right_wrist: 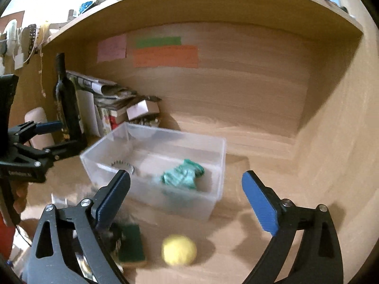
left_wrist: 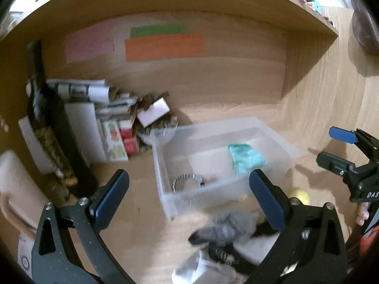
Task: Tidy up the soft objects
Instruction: 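Grasp the white cloth bag with the left tool while the right tool grasps the yellow ball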
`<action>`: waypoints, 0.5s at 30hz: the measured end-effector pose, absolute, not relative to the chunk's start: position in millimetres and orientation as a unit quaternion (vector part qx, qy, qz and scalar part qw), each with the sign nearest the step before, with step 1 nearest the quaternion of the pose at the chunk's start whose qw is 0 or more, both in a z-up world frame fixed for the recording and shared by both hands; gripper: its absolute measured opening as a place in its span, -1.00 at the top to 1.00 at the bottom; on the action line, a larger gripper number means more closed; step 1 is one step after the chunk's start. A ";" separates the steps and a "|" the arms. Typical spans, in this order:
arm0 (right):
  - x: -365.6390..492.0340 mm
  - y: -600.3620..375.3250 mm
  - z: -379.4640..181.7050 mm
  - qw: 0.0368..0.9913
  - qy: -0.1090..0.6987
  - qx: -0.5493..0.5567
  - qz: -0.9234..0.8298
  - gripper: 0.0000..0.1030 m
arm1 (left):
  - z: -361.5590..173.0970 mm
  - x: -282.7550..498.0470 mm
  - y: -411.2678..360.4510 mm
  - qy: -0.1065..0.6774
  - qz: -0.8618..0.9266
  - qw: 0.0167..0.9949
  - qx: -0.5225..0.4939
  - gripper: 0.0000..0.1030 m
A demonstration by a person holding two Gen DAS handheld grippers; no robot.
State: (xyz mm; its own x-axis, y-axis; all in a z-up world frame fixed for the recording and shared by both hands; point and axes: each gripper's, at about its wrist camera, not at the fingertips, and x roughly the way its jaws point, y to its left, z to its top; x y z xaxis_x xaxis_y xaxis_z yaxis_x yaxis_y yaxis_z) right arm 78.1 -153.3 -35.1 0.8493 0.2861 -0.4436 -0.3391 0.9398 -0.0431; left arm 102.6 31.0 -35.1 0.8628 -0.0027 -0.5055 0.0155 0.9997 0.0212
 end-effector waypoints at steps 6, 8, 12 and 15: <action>60.2 -160.9 -61.1 0.955 0.249 -0.069 0.148 -0.84 | -66.5 76.8 33.7 0.295 0.010 0.955 0.030 -0.99; 56.0 -161.8 -71.4 0.952 0.260 -0.074 0.142 -0.84 | -76.3 66.9 36.0 0.307 0.014 0.951 0.028 -1.00; 54.7 -164.5 -88.3 0.946 0.283 -0.069 0.140 -0.84 | -93.5 54.6 42.1 0.334 0.009 0.943 0.012 -1.00; 56.4 -167.5 -96.4 0.942 0.297 -0.054 0.143 -0.84 | -104.8 48.5 42.3 0.347 0.003 0.938 0.005 -1.00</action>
State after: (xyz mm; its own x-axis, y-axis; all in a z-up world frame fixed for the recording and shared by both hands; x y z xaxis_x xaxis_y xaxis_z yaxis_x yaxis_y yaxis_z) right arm 56.4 -167.5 -96.4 0.7822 0.2381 -0.5758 -0.3018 0.9532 -0.0159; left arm 48.5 42.3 -104.8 0.7587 0.0089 -0.6514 -0.0016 0.9999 0.0118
